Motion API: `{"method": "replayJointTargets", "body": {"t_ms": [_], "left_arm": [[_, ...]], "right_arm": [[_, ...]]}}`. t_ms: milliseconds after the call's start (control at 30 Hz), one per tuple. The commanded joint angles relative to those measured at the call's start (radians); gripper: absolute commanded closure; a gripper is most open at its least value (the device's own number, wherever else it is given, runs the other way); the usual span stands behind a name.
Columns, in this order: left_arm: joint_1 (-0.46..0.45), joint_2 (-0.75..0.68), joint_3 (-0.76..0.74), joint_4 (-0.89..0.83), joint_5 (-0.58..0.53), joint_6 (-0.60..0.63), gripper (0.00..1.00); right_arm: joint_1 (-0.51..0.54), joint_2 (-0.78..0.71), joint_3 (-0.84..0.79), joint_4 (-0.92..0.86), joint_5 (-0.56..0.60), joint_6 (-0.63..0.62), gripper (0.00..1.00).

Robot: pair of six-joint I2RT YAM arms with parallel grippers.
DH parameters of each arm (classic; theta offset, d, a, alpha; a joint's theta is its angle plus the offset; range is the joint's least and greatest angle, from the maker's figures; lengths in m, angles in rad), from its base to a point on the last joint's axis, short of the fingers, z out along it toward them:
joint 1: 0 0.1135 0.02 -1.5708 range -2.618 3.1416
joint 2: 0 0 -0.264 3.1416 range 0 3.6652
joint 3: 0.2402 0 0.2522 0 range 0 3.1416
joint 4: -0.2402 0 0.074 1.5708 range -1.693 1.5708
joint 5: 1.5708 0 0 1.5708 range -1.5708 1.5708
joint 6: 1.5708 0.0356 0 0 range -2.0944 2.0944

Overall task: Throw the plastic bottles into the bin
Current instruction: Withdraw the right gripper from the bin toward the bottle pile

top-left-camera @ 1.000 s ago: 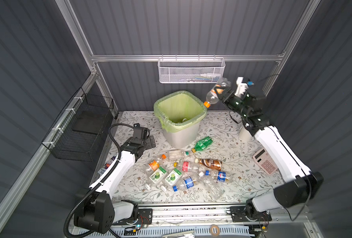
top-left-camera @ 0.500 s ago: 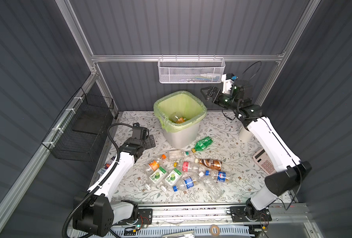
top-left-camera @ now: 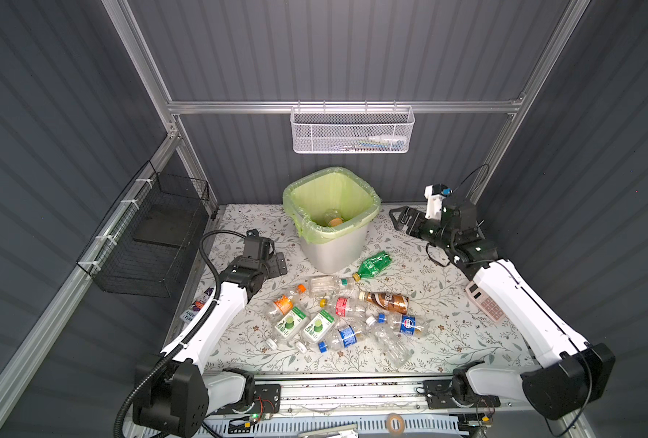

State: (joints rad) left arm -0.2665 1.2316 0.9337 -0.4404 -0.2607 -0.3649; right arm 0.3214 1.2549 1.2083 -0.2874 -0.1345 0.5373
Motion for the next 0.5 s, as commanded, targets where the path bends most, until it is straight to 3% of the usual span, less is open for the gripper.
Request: {"method": "replayJointTargets", "body": {"t_ms": [0, 200, 300, 467], "left_arm": [[0.006, -0.028, -0.012, 0.005, 0.012, -0.019, 0.00], [0.006, -0.029, -0.020, 0.027, 0.019, -0.041, 0.00], [0.006, -0.032, -0.023, 0.032, 0.016, -0.046, 0.00], [0.006, -0.030, -0.026, 0.044, 0.011, -0.042, 0.00]], "right_arm": [[-0.001, -0.092, -0.076, -0.083, 0.054, -0.034, 0.01], [-0.001, -0.266, -0.277, -0.233, 0.145, 0.099, 0.01], [0.010, -0.339, -0.356, -0.263, 0.130, 0.204, 0.01], [0.109, -0.374, -0.402, -0.371, 0.145, 0.217, 0.06]]}}
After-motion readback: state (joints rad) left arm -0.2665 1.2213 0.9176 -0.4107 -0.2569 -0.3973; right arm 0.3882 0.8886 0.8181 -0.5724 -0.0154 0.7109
